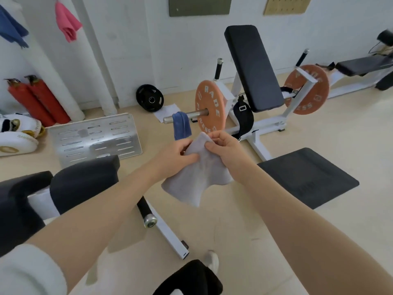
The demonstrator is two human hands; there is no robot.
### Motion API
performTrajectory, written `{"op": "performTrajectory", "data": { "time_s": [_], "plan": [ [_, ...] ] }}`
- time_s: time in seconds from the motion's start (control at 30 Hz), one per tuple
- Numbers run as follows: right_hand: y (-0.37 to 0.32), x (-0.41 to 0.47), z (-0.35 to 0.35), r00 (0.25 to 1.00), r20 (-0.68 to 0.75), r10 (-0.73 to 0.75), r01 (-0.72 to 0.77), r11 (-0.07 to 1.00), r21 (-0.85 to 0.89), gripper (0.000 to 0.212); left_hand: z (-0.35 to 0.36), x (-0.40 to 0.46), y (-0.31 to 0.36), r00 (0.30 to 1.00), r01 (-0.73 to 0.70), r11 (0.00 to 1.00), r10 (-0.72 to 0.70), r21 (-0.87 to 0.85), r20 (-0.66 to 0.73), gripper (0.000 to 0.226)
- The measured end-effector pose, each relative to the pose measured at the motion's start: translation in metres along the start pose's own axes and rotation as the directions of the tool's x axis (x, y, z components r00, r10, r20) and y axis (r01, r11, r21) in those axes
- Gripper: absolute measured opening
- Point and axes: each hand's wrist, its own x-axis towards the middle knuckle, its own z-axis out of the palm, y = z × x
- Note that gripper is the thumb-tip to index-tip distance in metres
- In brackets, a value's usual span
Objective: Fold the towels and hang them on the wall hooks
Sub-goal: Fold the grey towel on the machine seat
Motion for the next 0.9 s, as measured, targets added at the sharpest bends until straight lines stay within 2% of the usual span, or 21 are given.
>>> {"op": "performTrajectory", "data": {
  "time_s": [0.07, 0.13, 0.17, 0.23, 0.33, 0.4, 0.47, 0.57, 0.7, 0.9],
  "plan": [
    [-0.003, 0.033, -0.013, 1.000, 0.021, 0.006, -0.005, 0.997, -0.071, 0.009, 0.000, 0.028, 0.004, 0.997, 0.026, 0.999, -0.029, -0.034, -0.072, 0.021],
    [-0.011, 0.073, -0.029, 0.999, 0.053, -0.005, 0.015, 0.982, -0.189, 0.002, -0.005, 0.064, 0.005, 0.992, 0.053, 0.995, -0.062, -0.086, -0.110, 0.035],
    [-0.018, 0.093, -0.037, 0.998, 0.065, -0.008, 0.022, 0.975, -0.223, 0.004, -0.010, 0.085, 0.007, 0.991, 0.053, 0.993, -0.065, -0.104, -0.116, 0.043],
    [-0.034, 0.133, -0.053, 0.993, 0.115, 0.000, 0.027, 0.972, -0.233, 0.001, -0.025, 0.124, 0.016, 0.989, 0.072, 0.990, -0.087, -0.125, -0.119, 0.052],
    [-0.061, 0.189, -0.068, 0.972, 0.228, -0.052, 0.113, 0.958, -0.265, 0.015, -0.046, 0.171, 0.035, 0.990, 0.087, 0.979, -0.105, -0.187, -0.090, 0.052],
    [-0.076, 0.226, -0.073, 0.956, 0.276, -0.097, 0.179, 0.941, -0.288, 0.017, -0.061, 0.201, 0.045, 0.992, 0.091, 0.950, -0.114, -0.300, -0.062, 0.041],
    [-0.089, 0.262, -0.072, 0.944, 0.303, -0.132, 0.216, 0.941, -0.262, 0.019, -0.080, 0.227, 0.052, 0.991, 0.061, 0.940, -0.096, -0.335, -0.089, 0.027],
    [-0.106, 0.319, -0.063, 0.914, 0.369, -0.169, 0.246, 0.954, -0.173, 0.021, -0.109, 0.266, 0.051, 0.958, 0.060, 0.937, -0.151, -0.344, -0.245, 0.037],
    [-0.128, 0.401, -0.046, 0.849, 0.477, -0.227, 0.296, 0.952, -0.074, 0.019, -0.150, 0.313, 0.047, 0.921, 0.018, 0.966, -0.116, -0.257, -0.372, 0.048],
    [-0.159, 0.504, -0.007, 0.710, 0.663, -0.237, 0.335, 0.942, -0.022, 0.014, -0.211, 0.368, 0.030, 0.822, 0.019, 0.986, -0.110, -0.166, -0.559, 0.036]
  ]
}}
